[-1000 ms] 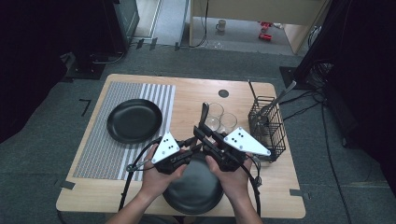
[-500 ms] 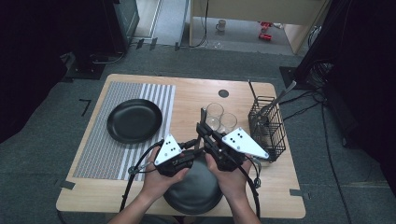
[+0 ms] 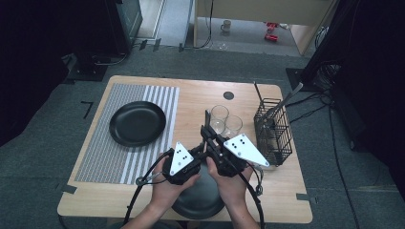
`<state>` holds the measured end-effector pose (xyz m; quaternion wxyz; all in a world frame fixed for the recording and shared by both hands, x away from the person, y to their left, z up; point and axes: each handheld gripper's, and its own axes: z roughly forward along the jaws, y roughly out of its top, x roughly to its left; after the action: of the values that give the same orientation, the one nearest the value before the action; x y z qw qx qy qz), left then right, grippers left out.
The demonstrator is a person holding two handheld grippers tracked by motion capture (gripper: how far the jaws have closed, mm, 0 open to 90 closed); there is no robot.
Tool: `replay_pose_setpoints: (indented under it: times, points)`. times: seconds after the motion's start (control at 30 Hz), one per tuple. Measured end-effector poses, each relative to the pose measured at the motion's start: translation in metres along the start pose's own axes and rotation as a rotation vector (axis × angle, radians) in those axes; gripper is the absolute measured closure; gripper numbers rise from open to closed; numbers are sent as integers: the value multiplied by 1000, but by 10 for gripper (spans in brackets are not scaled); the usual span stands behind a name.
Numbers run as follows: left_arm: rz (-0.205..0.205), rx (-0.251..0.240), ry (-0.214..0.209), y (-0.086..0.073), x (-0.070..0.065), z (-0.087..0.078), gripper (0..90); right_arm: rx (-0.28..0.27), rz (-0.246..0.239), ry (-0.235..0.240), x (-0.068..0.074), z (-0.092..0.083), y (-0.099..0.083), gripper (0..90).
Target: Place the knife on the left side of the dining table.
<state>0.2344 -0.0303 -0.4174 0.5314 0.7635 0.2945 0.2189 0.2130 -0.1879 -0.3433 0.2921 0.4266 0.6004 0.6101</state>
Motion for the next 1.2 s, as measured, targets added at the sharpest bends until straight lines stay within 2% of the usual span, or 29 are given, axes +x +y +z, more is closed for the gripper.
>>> replay_pose_setpoints:
  times: [0.07,0.13,0.17,0.23,0.33,0.4,0.5,0.53,0.7,0.83,0.93,1.07,1.1,1.17,1.2]
  points:
    - [2,-2,7,0,2,0,748,1,12,1,-1,-1,0,842]
    - [12,-7,-5,-1,4,-1,755,1,17,16,-3,-2,0,840]
    - [10,-28,-41,-3,7,-2,756,0,17,29,-3,-2,0,833]
    - [14,-35,-46,-4,8,-2,759,2,15,54,-3,-3,1,821]
    - [20,-35,-84,-5,12,-3,763,16,17,102,-3,-4,1,799]
    - [23,-31,-94,-5,13,-3,766,20,13,111,-3,-4,1,788]
    - [20,-28,-124,-6,17,-5,782,39,6,151,-2,-5,0,764]
    - [23,-42,-125,-6,18,-7,900,45,4,156,-2,-4,-1,745]
    - [-4,-49,-151,-6,23,-10,900,77,-13,189,-2,-2,-4,749]
    - [6,-29,-147,-6,24,-11,900,90,-20,190,-3,0,-7,744]
    - [17,-17,-146,-6,25,-11,900,122,-22,190,-5,4,-11,740]
    - [23,-5,-151,-8,26,-10,900,137,-25,190,-7,5,-17,779]
    - [21,4,-171,-9,27,-9,900,137,-37,177,-6,5,-20,790]
    - [21,10,-180,-10,28,-8,900,136,-68,148,-5,5,-21,802]
    - [21,10,-180,-10,28,-8,900,136,-68,148,-5,5,-21,802]
